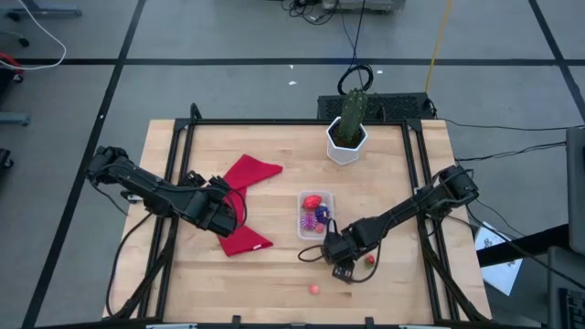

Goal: Pick and placing Produce into tupperware
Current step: Put the top left red strawberry into the transparent bin

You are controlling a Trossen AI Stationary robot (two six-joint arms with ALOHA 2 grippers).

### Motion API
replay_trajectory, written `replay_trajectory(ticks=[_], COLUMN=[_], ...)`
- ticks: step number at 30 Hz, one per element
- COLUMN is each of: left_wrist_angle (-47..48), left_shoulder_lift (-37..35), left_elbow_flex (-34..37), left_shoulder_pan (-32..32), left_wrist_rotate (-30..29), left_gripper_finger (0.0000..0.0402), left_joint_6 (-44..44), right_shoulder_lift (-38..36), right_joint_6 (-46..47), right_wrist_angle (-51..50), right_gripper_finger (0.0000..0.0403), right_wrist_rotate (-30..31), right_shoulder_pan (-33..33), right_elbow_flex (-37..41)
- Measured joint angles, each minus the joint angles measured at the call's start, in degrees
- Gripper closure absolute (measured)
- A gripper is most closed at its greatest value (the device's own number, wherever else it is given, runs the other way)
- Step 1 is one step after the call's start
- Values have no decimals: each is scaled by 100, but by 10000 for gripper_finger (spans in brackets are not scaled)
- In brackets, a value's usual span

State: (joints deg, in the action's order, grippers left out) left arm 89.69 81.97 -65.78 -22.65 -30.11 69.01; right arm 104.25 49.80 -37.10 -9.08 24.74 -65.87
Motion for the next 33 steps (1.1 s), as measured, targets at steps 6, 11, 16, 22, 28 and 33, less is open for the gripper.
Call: replay_trajectory(ticks=[6, 11, 16, 22, 28, 33], left_wrist_angle=[2, 1, 2, 2, 4, 7], left_shoulder_lift=[0, 0, 0, 0, 0, 0], left_elbow_flex=[0, 0, 1, 0, 2, 0], left_shoulder_pan=[0, 0, -2, 0, 0, 0], left_wrist_rotate=[0, 0, 0, 0, -4, -44], left_gripper_finger=[23, 23, 23, 23, 23, 23], left_joint_6=[0, 0, 0, -17, -47, -122], right_shoulder_lift=[-13, -331, -895, -1434, -1504, -1263], right_joint_6=[-27, -13, 51, 62, -494, -1243], right_wrist_angle=[-3, -99, -130, -131, -636, -1057], right_gripper_finger=[250, 250, 250, 250, 250, 250], right_wrist_rotate=[0, 144, 174, -99, -334, -281], right_shoulder_pan=[-65, -71, -73, -269, -606, -939], right_elbow_flex=[0, 2, 2, 2, -367, -1039])
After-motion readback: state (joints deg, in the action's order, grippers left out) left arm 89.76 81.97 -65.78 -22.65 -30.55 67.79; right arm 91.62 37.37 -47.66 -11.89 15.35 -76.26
